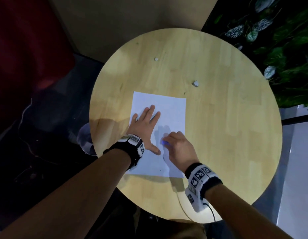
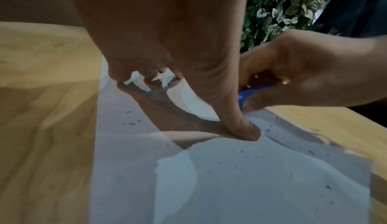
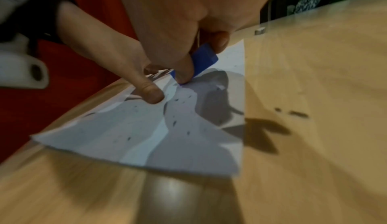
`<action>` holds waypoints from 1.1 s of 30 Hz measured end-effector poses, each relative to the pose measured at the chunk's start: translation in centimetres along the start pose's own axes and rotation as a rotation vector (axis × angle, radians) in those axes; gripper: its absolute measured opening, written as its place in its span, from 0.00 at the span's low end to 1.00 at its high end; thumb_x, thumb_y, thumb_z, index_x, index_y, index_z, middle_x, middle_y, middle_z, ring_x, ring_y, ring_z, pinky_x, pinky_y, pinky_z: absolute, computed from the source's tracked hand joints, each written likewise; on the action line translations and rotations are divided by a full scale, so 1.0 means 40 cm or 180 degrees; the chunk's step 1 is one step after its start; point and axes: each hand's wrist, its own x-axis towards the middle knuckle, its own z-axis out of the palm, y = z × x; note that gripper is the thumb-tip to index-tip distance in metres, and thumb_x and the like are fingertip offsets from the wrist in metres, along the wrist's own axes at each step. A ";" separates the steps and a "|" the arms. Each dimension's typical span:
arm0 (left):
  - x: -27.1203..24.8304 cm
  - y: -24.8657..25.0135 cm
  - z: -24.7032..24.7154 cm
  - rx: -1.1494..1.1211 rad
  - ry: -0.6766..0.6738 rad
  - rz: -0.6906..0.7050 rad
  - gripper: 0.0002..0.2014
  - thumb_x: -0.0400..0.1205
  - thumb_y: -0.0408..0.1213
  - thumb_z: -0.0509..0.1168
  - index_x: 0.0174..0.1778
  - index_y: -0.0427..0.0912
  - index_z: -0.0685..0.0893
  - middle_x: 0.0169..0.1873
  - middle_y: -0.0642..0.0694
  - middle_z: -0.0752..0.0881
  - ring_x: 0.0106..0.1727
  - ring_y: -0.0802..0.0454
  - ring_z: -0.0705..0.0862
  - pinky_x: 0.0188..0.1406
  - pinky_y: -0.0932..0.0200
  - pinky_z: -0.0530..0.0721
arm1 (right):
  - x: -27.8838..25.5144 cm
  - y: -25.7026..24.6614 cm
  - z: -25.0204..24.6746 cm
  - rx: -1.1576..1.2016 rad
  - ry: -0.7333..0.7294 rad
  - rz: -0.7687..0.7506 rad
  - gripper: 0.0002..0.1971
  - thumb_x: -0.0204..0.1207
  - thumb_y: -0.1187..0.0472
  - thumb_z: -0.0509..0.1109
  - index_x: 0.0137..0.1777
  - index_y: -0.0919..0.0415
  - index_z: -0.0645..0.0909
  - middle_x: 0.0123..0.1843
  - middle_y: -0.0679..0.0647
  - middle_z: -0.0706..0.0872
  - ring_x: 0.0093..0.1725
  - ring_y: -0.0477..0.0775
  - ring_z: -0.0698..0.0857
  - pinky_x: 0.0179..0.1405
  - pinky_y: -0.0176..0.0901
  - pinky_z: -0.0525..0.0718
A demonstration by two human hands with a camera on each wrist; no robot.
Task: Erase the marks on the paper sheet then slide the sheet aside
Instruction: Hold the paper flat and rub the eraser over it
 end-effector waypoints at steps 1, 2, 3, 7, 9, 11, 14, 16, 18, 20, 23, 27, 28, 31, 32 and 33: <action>0.004 -0.001 -0.002 0.0028 0.0004 0.0009 0.75 0.58 0.73 0.78 0.89 0.48 0.36 0.86 0.45 0.27 0.88 0.44 0.31 0.86 0.34 0.42 | -0.014 0.005 -0.002 0.0017 -0.0061 -0.0087 0.09 0.71 0.69 0.72 0.47 0.56 0.86 0.43 0.48 0.83 0.44 0.54 0.78 0.27 0.46 0.79; 0.008 -0.001 -0.004 0.0050 0.0012 0.0004 0.75 0.58 0.72 0.78 0.89 0.48 0.35 0.86 0.45 0.27 0.88 0.45 0.31 0.86 0.34 0.43 | -0.004 0.015 -0.006 0.0004 -0.0093 -0.0123 0.08 0.71 0.69 0.73 0.47 0.56 0.86 0.43 0.48 0.83 0.44 0.55 0.79 0.27 0.46 0.80; 0.015 -0.002 -0.009 0.0063 0.0010 -0.0006 0.76 0.58 0.73 0.79 0.89 0.48 0.35 0.86 0.46 0.27 0.88 0.45 0.31 0.86 0.34 0.43 | 0.026 0.024 -0.009 -0.0034 -0.0071 -0.0102 0.08 0.71 0.69 0.73 0.46 0.56 0.86 0.43 0.49 0.83 0.44 0.55 0.79 0.26 0.46 0.80; 0.037 -0.007 -0.030 0.0115 -0.0016 -0.0065 0.77 0.57 0.73 0.79 0.89 0.49 0.34 0.86 0.46 0.27 0.88 0.45 0.32 0.86 0.37 0.43 | 0.182 0.042 -0.015 -0.0154 0.0281 0.0382 0.08 0.74 0.68 0.69 0.48 0.58 0.87 0.44 0.51 0.83 0.48 0.56 0.78 0.29 0.45 0.77; 0.037 -0.004 -0.029 0.0149 -0.0022 -0.0053 0.77 0.57 0.73 0.79 0.89 0.49 0.35 0.86 0.46 0.27 0.88 0.46 0.32 0.86 0.37 0.43 | 0.182 0.041 -0.003 -0.0041 0.0390 0.0530 0.08 0.74 0.69 0.69 0.49 0.58 0.87 0.45 0.51 0.83 0.48 0.55 0.78 0.30 0.46 0.79; 0.032 -0.003 -0.024 0.0165 0.0006 -0.0043 0.76 0.57 0.73 0.79 0.89 0.49 0.36 0.86 0.46 0.27 0.88 0.46 0.32 0.86 0.37 0.44 | 0.114 0.019 0.010 0.0085 0.0386 0.0407 0.09 0.71 0.70 0.70 0.48 0.59 0.86 0.44 0.52 0.83 0.46 0.57 0.79 0.29 0.48 0.80; 0.034 -0.005 -0.024 0.0165 -0.0013 -0.0034 0.76 0.58 0.73 0.79 0.89 0.48 0.35 0.86 0.45 0.26 0.88 0.45 0.31 0.86 0.36 0.43 | -0.015 -0.021 0.007 0.0177 0.0098 0.0021 0.10 0.67 0.69 0.73 0.46 0.58 0.86 0.43 0.51 0.84 0.42 0.57 0.79 0.26 0.45 0.79; 0.037 -0.005 -0.027 0.0159 -0.0019 -0.0036 0.77 0.58 0.72 0.79 0.89 0.48 0.34 0.85 0.45 0.25 0.87 0.45 0.30 0.86 0.36 0.43 | 0.002 -0.004 -0.006 0.0192 -0.0016 -0.0046 0.09 0.67 0.69 0.74 0.45 0.57 0.87 0.43 0.51 0.84 0.42 0.57 0.79 0.28 0.46 0.81; 0.038 -0.004 -0.029 0.0177 -0.0051 -0.0037 0.77 0.58 0.73 0.79 0.89 0.48 0.33 0.85 0.45 0.25 0.87 0.45 0.30 0.86 0.36 0.43 | 0.093 0.030 -0.015 0.0107 0.0160 0.0130 0.06 0.71 0.67 0.71 0.46 0.58 0.86 0.43 0.53 0.84 0.44 0.58 0.79 0.30 0.50 0.82; 0.037 -0.004 -0.032 0.0196 -0.0096 -0.0042 0.77 0.58 0.74 0.78 0.88 0.49 0.32 0.85 0.45 0.25 0.87 0.45 0.30 0.86 0.37 0.42 | 0.192 0.055 -0.027 0.0016 0.0340 0.0452 0.07 0.74 0.67 0.68 0.48 0.59 0.87 0.45 0.53 0.83 0.49 0.58 0.79 0.33 0.46 0.80; 0.034 -0.002 -0.038 0.0171 -0.0136 -0.0028 0.77 0.59 0.75 0.77 0.88 0.49 0.31 0.85 0.45 0.24 0.87 0.46 0.30 0.86 0.37 0.41 | 0.208 0.053 -0.025 0.0016 0.0410 0.0568 0.08 0.74 0.68 0.68 0.48 0.59 0.86 0.46 0.53 0.83 0.51 0.57 0.78 0.32 0.43 0.76; 0.032 0.002 -0.039 0.0140 -0.0106 -0.0033 0.76 0.60 0.72 0.79 0.88 0.48 0.33 0.85 0.45 0.24 0.87 0.45 0.29 0.86 0.35 0.41 | 0.029 0.019 -0.008 0.0107 0.0296 0.0210 0.08 0.70 0.69 0.72 0.46 0.58 0.86 0.43 0.51 0.83 0.44 0.57 0.79 0.28 0.46 0.80; 0.032 0.003 -0.039 0.0163 -0.0109 -0.0044 0.76 0.60 0.71 0.79 0.88 0.48 0.33 0.85 0.45 0.24 0.87 0.44 0.29 0.86 0.35 0.41 | -0.002 0.018 -0.009 0.0105 0.0224 0.0089 0.09 0.68 0.69 0.74 0.46 0.58 0.86 0.43 0.50 0.84 0.44 0.56 0.79 0.27 0.44 0.80; 0.034 0.008 -0.040 0.0211 -0.0128 -0.0073 0.76 0.60 0.72 0.79 0.88 0.48 0.32 0.85 0.44 0.24 0.87 0.44 0.29 0.86 0.35 0.42 | 0.059 0.051 -0.024 0.0038 0.0209 -0.0001 0.08 0.69 0.70 0.74 0.45 0.58 0.86 0.42 0.51 0.84 0.43 0.56 0.79 0.26 0.44 0.80; 0.035 0.007 -0.040 0.0212 -0.0130 -0.0075 0.76 0.59 0.72 0.78 0.88 0.48 0.32 0.85 0.44 0.24 0.87 0.44 0.29 0.86 0.35 0.42 | 0.110 0.064 -0.027 -0.0025 0.0314 0.0125 0.07 0.70 0.70 0.73 0.45 0.58 0.86 0.42 0.52 0.84 0.44 0.57 0.79 0.27 0.46 0.80; 0.036 0.005 -0.040 0.0196 -0.0135 -0.0070 0.76 0.59 0.73 0.78 0.88 0.48 0.32 0.85 0.44 0.24 0.87 0.44 0.29 0.86 0.35 0.42 | 0.161 0.073 -0.032 -0.0085 0.0399 0.0287 0.07 0.72 0.69 0.71 0.45 0.59 0.86 0.42 0.53 0.83 0.45 0.57 0.79 0.29 0.47 0.81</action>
